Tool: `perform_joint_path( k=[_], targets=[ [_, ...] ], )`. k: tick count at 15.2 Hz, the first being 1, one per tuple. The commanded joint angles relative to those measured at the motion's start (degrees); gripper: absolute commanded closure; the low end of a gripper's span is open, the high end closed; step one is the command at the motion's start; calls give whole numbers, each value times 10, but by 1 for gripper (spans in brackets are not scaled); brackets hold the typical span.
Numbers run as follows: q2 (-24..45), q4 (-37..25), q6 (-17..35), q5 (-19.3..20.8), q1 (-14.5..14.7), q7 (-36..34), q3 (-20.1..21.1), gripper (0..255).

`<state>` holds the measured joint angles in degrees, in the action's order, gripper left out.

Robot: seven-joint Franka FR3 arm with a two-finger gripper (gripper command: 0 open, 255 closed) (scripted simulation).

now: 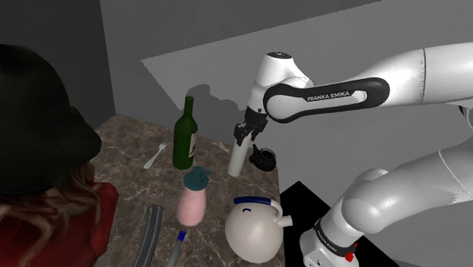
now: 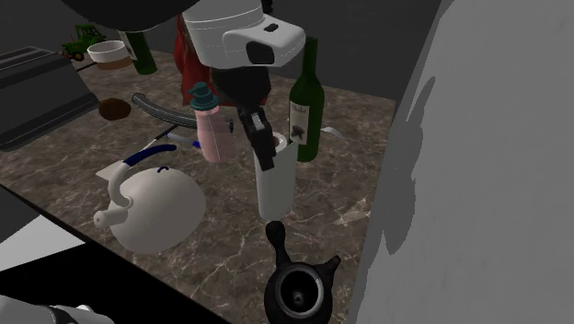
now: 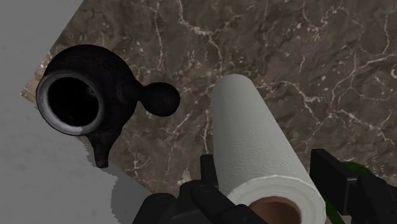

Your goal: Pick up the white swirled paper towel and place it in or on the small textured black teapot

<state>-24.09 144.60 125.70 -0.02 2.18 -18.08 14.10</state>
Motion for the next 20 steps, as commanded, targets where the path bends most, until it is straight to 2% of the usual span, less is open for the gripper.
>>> perform_joint_path(
  k=[1,20],
  targets=[
    [-9,-10,-19,-2,1,1,-1,255],
    [-40,-132,-172,-4,1,17,-14,255]
  ],
)
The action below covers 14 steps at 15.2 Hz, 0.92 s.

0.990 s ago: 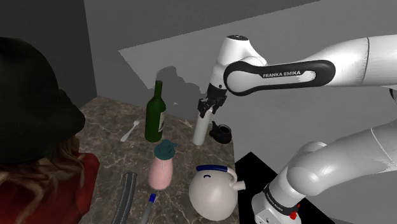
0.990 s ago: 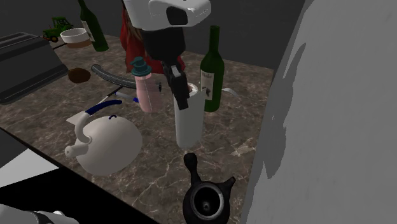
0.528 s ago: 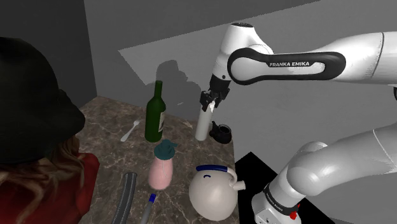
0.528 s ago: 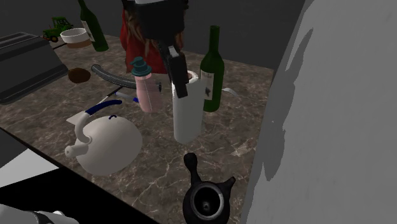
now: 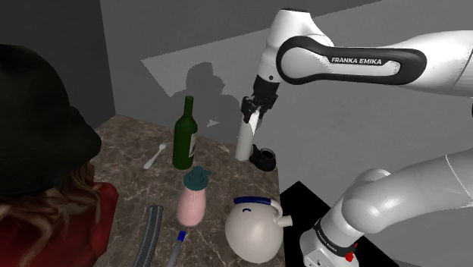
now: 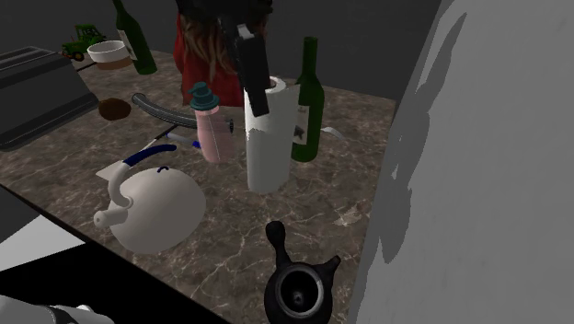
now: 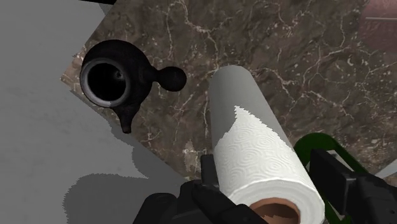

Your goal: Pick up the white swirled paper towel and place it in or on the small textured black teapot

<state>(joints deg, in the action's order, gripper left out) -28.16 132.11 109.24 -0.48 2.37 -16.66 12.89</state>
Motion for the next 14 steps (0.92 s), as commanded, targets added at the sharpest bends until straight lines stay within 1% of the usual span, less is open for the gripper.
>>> perform_joint_path(
  k=[1,9,14],
  targets=[
    [0,-15,-15,1,-1,3,-2,255],
    [2,-74,-72,2,-3,7,-5,255],
    [-20,-97,-114,18,-22,71,-56,255]
  ],
)
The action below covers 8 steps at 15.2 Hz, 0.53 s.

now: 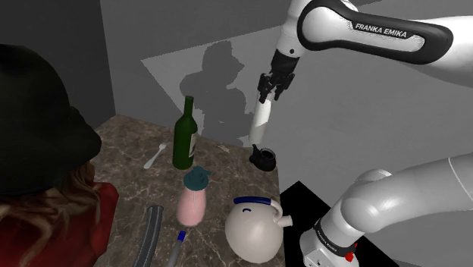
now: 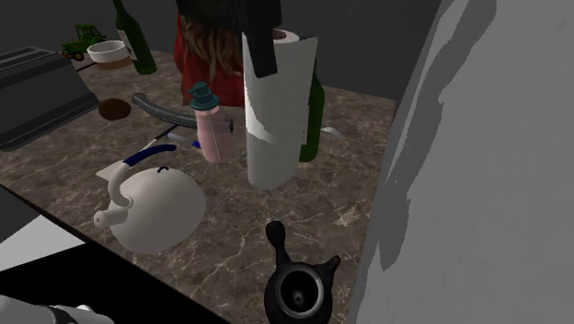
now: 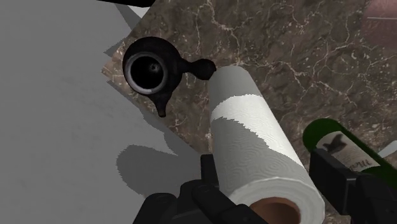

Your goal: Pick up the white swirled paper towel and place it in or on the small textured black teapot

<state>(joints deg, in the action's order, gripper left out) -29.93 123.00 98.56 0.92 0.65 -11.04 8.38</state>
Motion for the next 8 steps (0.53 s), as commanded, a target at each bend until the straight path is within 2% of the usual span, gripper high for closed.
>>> perform_joint_path(
  k=[1,8],
  targets=[
    [-5,-12,-16,8,-8,28,-21,255],
    [-3,-75,-72,34,-34,117,-90,255]
  ],
)
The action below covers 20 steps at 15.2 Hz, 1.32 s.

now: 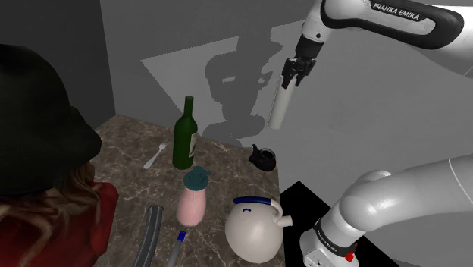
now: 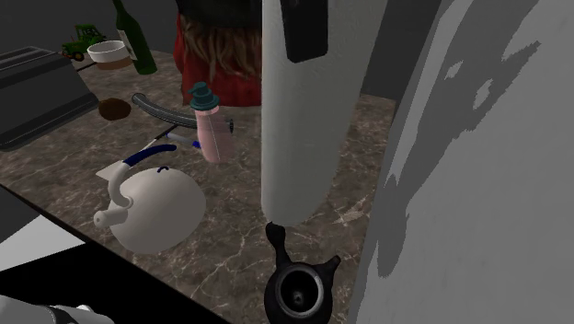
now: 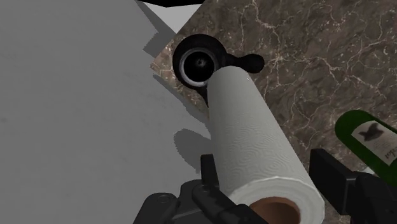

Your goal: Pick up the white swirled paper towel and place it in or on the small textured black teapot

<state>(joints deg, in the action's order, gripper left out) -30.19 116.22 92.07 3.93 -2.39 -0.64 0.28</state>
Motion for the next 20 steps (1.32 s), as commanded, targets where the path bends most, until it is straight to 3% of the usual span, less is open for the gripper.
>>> perform_joint_path(
  k=[1,20],
  targets=[
    [4,-22,-16,8,-8,29,-21,255],
    [-30,152,124,12,-8,20,-25,255]
  ],
)
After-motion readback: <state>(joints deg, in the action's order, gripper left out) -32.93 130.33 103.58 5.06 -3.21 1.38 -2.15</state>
